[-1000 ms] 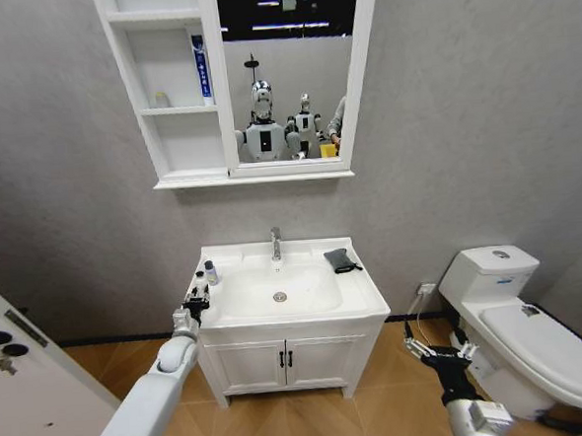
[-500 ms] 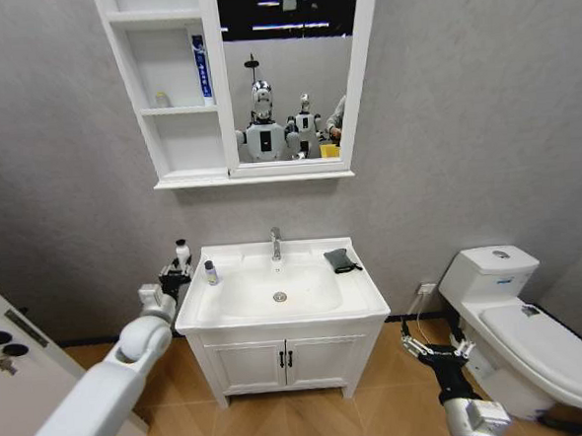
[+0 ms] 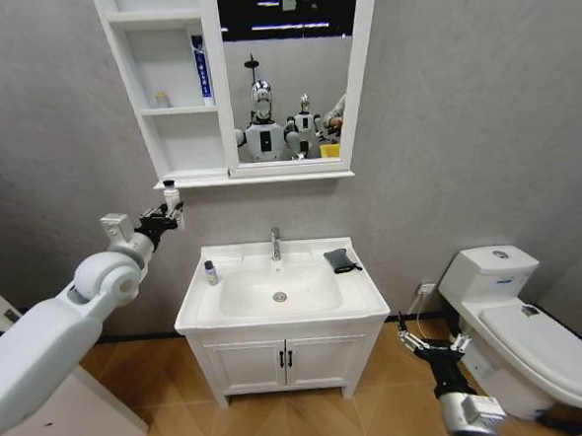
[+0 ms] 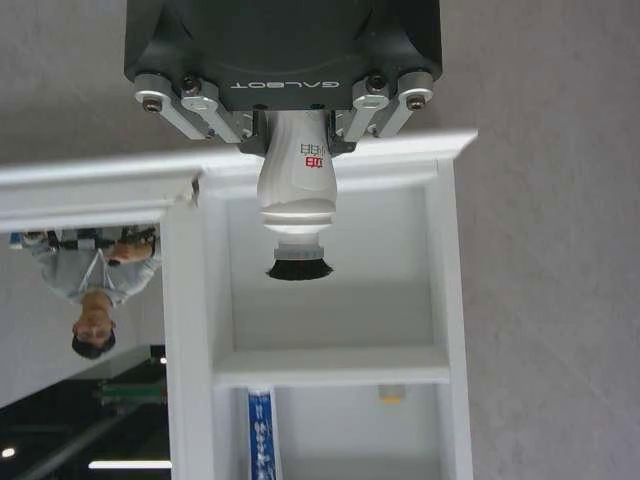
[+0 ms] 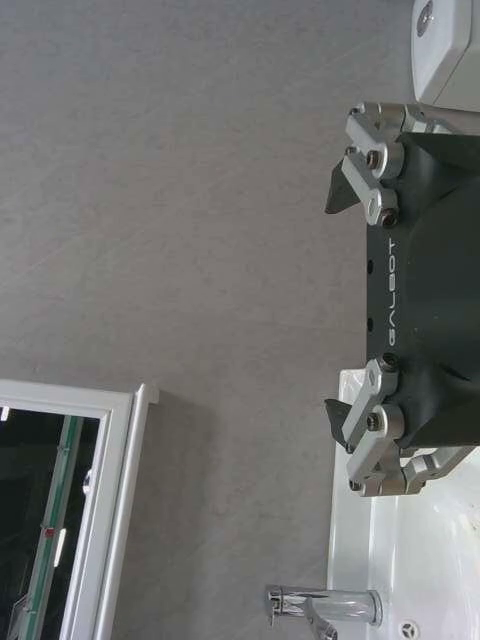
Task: Move facial cleanser and shampoo from washbasin to cabinet, then wipe washbasin with towel.
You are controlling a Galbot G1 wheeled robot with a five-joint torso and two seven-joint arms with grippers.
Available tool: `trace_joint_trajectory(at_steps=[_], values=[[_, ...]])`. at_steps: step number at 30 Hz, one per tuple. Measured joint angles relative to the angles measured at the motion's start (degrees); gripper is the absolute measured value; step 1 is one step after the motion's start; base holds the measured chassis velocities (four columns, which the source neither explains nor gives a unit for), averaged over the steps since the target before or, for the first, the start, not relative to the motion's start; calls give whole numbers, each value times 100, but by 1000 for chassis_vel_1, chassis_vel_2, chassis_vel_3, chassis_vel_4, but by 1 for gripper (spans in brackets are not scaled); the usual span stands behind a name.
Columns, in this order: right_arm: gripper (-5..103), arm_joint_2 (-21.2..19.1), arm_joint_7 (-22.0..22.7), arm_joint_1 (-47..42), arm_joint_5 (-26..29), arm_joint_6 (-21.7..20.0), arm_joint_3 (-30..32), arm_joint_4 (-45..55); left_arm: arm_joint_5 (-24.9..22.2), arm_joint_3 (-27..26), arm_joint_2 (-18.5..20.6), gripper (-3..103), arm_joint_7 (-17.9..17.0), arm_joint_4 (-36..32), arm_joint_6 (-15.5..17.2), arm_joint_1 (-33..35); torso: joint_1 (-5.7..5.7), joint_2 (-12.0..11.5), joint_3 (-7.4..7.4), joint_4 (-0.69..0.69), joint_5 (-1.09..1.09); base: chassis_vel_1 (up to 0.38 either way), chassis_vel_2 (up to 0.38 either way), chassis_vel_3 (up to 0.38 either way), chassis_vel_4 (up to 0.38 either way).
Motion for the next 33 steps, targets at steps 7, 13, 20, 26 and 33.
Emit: trace_joint_trajectory(at_steps=[7, 13, 20, 26, 33], values=[[100, 10, 1, 12, 12, 5, 10, -9, -103, 747, -651, 30, -169, 1095, 87, -1386, 1, -1, 1, -1, -4, 0, 0, 0, 0], [100, -6, 3, 31, 70, 17, 81, -29, 63, 1389, -1341, 30, -111, 2033, 48, -2364, 1, -1, 1, -1, -4, 0, 0, 0, 0], [100, 1, 4, 68, 97, 31, 95, -105, 403, 1610, -1967, 30, 24, 3061, -39, -2841, 1, -1, 1, -3, -5, 0, 0, 0, 0], [100, -9, 9, 86, 129, 44, 106, -142, 1136, 1724, -2676, 30, 329, 4390, -352, -3189, 1, -1, 1, -1, -6, 0, 0, 0, 0], [100, -51, 26, 78, 224, 25, 194, -138, 1794, 1663, -3110, 30, 747, 5516, -692, -3475, 1, -1, 1, 0, -5, 0, 0, 0, 0]])
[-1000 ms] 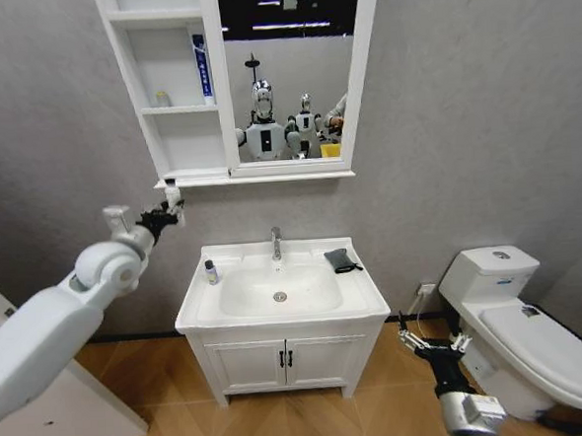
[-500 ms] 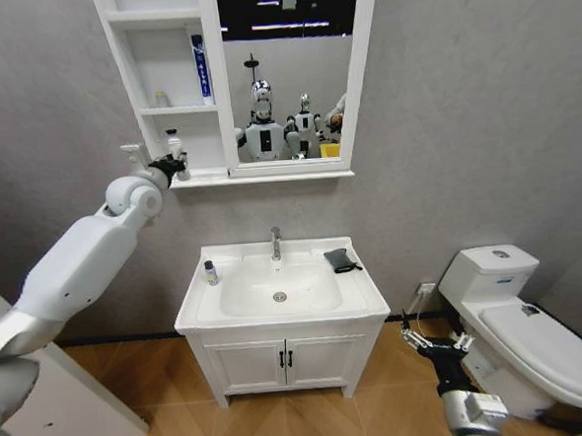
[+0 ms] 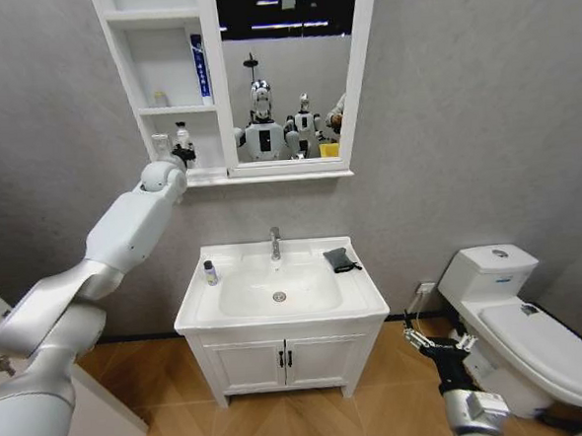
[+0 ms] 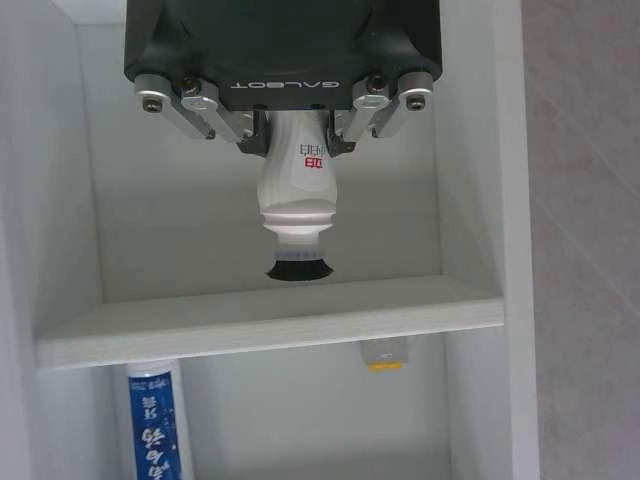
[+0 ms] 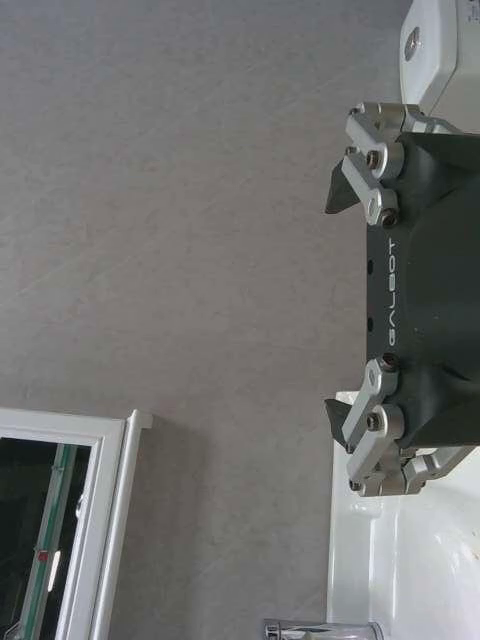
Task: Move facial cleanser and shampoo from washbasin to cabinet, then wipe washbasin with towel.
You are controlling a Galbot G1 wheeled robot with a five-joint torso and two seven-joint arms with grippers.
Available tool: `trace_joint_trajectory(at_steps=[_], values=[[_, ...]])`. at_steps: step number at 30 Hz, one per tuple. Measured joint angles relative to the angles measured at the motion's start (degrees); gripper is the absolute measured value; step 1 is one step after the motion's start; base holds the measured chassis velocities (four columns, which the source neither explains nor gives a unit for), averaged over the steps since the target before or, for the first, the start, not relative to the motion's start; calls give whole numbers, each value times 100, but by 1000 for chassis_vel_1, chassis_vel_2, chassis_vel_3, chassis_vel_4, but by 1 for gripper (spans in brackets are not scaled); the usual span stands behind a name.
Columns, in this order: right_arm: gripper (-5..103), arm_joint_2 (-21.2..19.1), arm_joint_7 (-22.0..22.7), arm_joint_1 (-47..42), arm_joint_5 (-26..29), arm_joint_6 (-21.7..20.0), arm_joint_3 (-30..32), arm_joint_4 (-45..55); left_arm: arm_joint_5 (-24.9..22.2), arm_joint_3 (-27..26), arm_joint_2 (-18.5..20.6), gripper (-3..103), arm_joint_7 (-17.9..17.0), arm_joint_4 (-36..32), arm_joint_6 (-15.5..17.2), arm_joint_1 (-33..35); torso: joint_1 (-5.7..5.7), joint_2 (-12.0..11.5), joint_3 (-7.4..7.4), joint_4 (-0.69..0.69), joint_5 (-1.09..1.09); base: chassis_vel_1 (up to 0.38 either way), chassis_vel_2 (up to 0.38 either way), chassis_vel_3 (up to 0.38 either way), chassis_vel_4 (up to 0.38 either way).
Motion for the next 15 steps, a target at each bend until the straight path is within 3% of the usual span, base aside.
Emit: trace_joint_trajectory(at_steps=[8, 9, 15], values=[[100, -11, 11, -5, 15, -2, 10, -1, 414, -274, -302, 30, 168, 711, -210, -1, -1, 0, 0, 1, -1, 0, 0, 0, 0], [100, -1, 11, -18, 15, -4, 8, 3, 637, -555, -560, 30, 267, 1159, -348, -28, -1, 0, 0, 1, -2, 0, 0, 0, 0], [100, -2, 10, -65, 15, -5, 17, 31, 1089, -963, -949, 30, 507, 1790, -550, -166, -1, 1, 0, -1, 0, 0, 0, 0, 0]])
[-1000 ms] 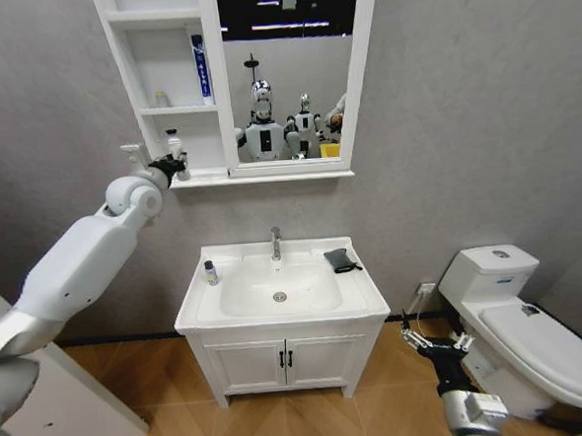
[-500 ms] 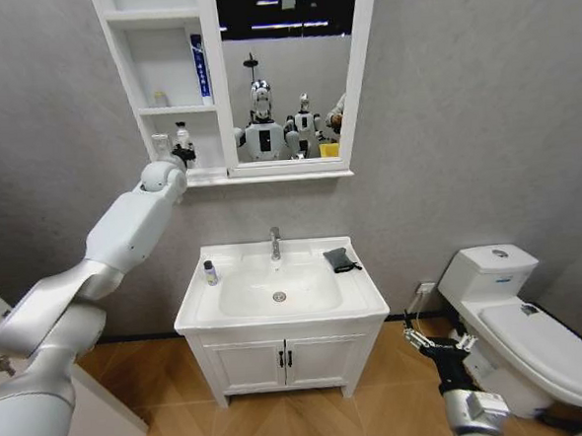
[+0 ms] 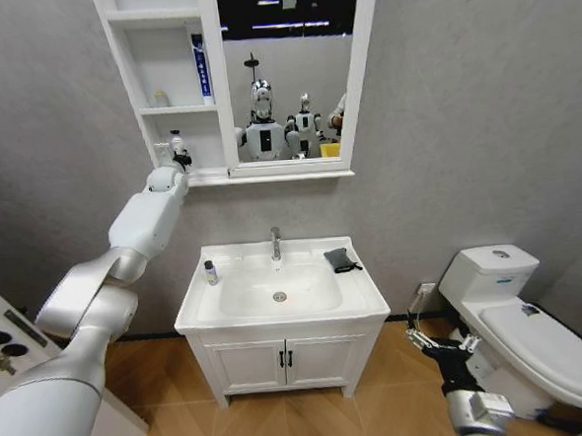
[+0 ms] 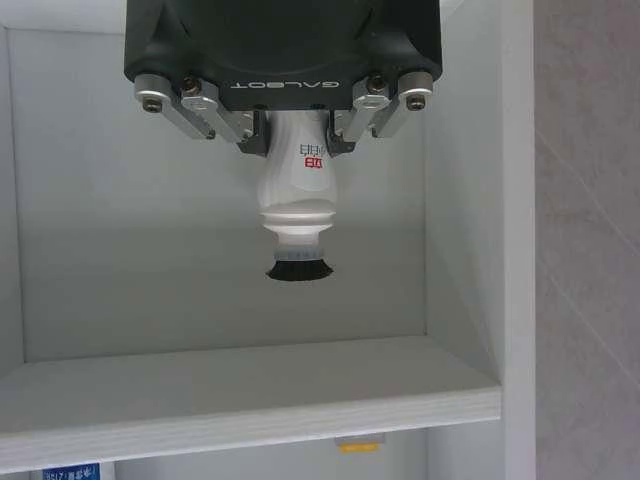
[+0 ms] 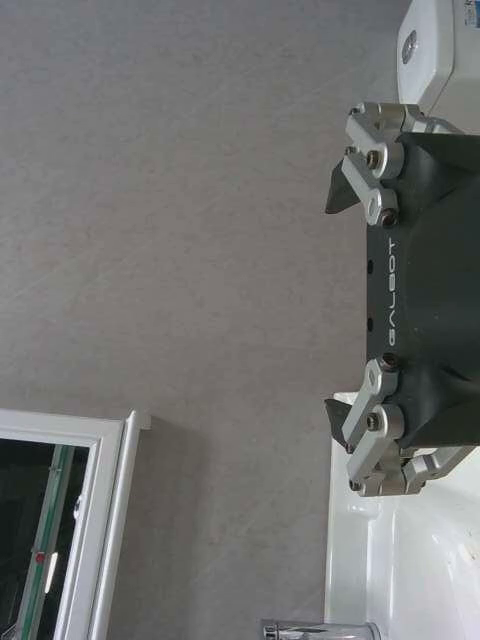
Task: Move facial cleanser and shampoo from washbasin to cabinet, then wipe washbasin with towel.
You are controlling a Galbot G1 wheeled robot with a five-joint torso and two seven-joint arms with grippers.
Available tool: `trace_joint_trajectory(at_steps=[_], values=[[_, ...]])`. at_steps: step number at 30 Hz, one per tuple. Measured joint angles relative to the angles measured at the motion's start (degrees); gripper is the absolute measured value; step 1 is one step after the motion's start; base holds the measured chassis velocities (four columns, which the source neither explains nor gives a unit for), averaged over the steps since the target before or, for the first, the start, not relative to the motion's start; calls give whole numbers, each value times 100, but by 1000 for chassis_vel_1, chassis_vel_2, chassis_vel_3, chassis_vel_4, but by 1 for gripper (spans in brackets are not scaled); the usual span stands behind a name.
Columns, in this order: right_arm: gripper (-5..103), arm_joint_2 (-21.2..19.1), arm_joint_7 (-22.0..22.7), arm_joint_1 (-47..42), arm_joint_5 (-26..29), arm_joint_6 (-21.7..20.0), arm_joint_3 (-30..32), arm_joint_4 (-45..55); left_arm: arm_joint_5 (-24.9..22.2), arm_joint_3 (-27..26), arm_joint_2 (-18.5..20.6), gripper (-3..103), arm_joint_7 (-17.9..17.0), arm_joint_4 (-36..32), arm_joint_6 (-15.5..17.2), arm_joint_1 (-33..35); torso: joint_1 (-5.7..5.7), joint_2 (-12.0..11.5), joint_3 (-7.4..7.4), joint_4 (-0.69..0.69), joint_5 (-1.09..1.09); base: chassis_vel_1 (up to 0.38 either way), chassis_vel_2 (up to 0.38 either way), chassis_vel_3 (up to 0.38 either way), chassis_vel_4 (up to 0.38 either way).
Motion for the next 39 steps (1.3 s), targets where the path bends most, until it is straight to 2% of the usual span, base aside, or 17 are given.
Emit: trace_joint_trajectory(at_steps=[8, 15, 18, 21, 22, 23, 25, 27, 28, 31, 32, 35, 36, 39], values=[[100, -17, -5, -13, 5, 8, 0, 6, 463, -233, -54, 30, 25, 156, -142, 20, 0, 0, 0, 1, 0, 0, 0, 0, 0], [100, -14, -5, -24, 5, 29, -7, 6, 616, -285, 27, 30, 3, 169, -204, 112, -1, 1, -1, 1, 1, 0, 0, 0, 0], [100, -13, -4, -36, 5, 38, -7, 13, 623, -281, 54, 26, -5, 132, -203, 147, -1, 1, -2, 0, 2, 0, 0, 0, 0], [100, -17, -4, -54, 8, 41, 4, 39, 576, -259, 120, 41, -18, 17, -68, 215, 0, 1, 0, 2, -5, 0, 0, 0, 0], [100, -17, -4, -54, 8, 41, 4, 39, 576, -259, 120, 41, -18, 17, -68, 215, 0, 1, 0, 2, -5, 0, 0, 0, 0], [100, -20, -1, -61, 16, 41, 15, 49, 566, -259, 130, 46, -41, -20, -38, 231, 0, 0, 1, 3, -6, 0, 0, 0, 0], [100, -25, 0, -65, 25, 41, 21, 51, 560, -259, 136, 46, -53, -51, -26, 239, 0, 0, 1, 2, -4, 0, 0, 0, 0], [100, -43, 2, -74, 35, 41, 28, 52, 576, -258, 155, 57, -66, -138, -16, 269, 0, 0, 0, 1, 0, 0, 0, 0, 0], [100, -43, 2, -74, 35, 41, 28, 52, 576, -258, 155, 57, -66, -138, -16, 269, 0, 0, 0, 1, 0, 0, 0, 0, 0], [100, -41, 9, -96, 36, 41, 1, 96, 510, -246, 318, 74, -208, -599, 132, 483, 0, 0, 0, 1, -1, 0, 0, 0, 0], [100, -41, 9, -96, 36, 41, 1, 96, 510, -246, 318, 74, -208, -599, 132, 483, 0, 0, 0, 1, -1, 0, 0, 0, 0], [100, -33, 9, -83, 27, 39, -12, 95, 354, -152, 587, 89, -384, -1137, 252, 664, 0, 0, 0, 0, -2, 0, 0, 0, 0], [100, -33, 9, -83, 27, 39, -12, 95, 354, -152, 587, 89, -384, -1137, 252, 664, 0, 0, 0, 0, -2, 0, 0, 0, 0], [100, -7, 9, -60, 20, 39, -41, 77, -114, 77, 1000, 100, -607, -2009, 444, 859, 0, 0, 0, 1, -1, 0, 0, 0, 0]])
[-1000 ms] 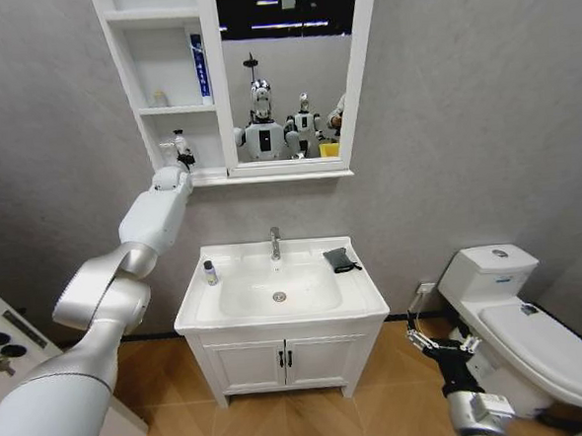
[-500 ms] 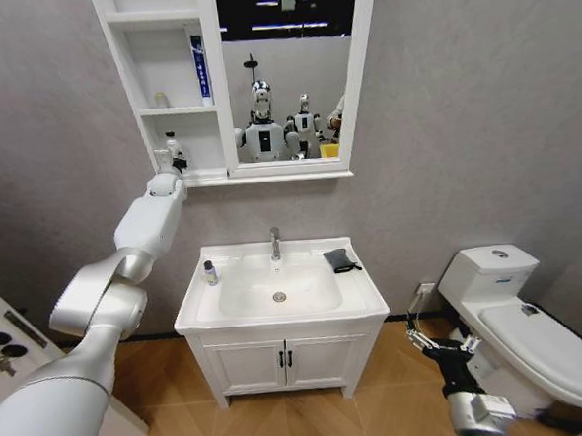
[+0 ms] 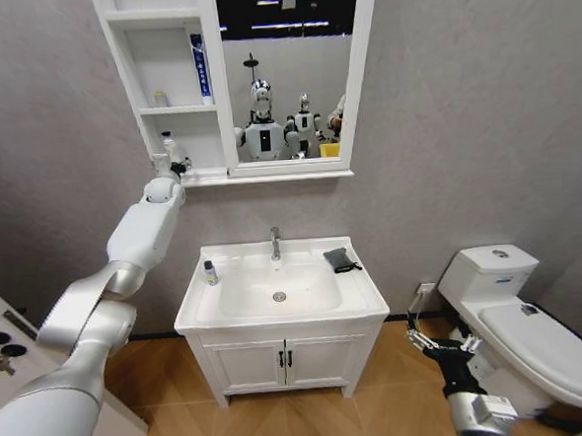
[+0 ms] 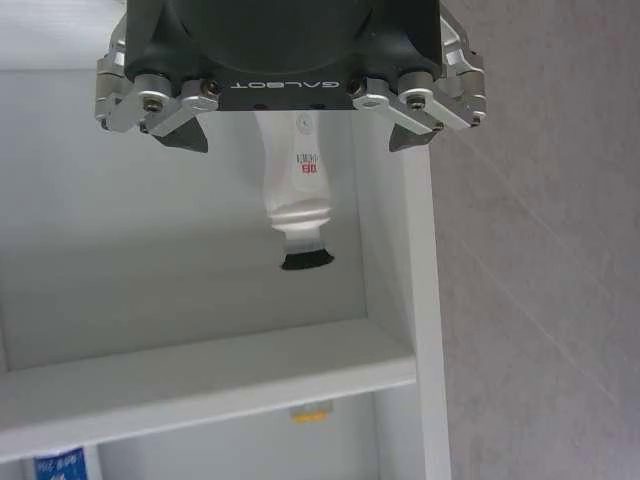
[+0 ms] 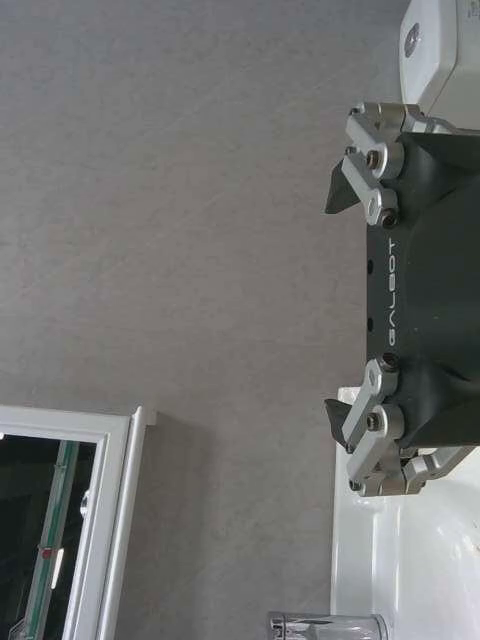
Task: Move facial cleanser and shampoo from washbasin to cabinet, then wipe washbasin with towel.
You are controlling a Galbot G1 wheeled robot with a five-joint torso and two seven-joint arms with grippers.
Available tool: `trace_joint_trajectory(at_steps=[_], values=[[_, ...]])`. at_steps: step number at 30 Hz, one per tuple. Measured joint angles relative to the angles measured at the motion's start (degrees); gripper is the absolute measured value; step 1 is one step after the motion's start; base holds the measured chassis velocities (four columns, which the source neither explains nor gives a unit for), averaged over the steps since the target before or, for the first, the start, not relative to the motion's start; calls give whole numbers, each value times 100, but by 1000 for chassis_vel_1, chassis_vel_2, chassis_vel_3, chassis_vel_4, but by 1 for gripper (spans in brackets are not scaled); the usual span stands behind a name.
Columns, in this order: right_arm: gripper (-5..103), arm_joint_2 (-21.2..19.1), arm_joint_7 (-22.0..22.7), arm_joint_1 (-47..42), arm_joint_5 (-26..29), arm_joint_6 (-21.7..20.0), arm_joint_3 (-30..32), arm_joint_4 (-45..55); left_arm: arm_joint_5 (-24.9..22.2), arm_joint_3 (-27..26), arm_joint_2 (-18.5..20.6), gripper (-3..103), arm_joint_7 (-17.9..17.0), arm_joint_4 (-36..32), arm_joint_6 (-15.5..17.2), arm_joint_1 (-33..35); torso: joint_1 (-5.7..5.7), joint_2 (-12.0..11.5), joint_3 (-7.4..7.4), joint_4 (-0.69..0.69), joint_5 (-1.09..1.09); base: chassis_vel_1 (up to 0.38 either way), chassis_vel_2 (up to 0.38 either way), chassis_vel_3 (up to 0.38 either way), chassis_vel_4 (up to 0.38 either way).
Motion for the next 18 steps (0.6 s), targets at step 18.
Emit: trace_joint_trajectory(at_steps=[18], values=[[100, 184, 3, -60, -147, -34, -167, 54, -1168, -760, 2620, 100, -20, -4611, 626, 3422, -2, 1, -2, 0, 3, 0, 0, 0, 0]])
